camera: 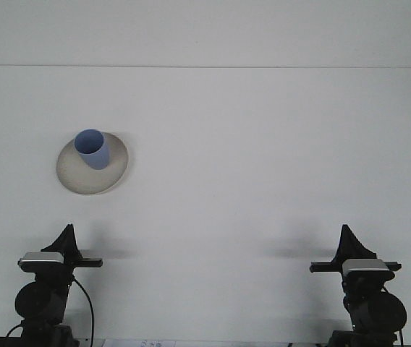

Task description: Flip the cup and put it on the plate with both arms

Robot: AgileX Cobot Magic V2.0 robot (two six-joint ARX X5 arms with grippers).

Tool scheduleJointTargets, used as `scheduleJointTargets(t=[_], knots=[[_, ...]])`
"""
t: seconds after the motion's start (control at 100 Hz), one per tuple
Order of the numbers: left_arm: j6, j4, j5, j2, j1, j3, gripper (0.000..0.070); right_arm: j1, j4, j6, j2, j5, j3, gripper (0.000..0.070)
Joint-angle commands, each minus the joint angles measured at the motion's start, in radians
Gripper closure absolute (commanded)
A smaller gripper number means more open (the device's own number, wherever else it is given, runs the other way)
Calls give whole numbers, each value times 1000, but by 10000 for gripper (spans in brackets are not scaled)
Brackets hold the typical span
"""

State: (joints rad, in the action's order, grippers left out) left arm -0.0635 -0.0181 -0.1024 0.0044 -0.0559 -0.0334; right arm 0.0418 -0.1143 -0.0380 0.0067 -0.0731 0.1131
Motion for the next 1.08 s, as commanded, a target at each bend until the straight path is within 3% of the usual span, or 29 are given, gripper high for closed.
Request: scheduleJointTargets(t=[0.0,0.27,1.07], knots=[[5,-13,-2,-2,2,19,685,14,66,-55,-5,-3,-45,694],[4,-13,-2,-1,2,19,685,19,41,-18,-5,1,-100,694],[4,-13,-2,-1,2,19,685,18,69,-18,-5,2,-100,694]])
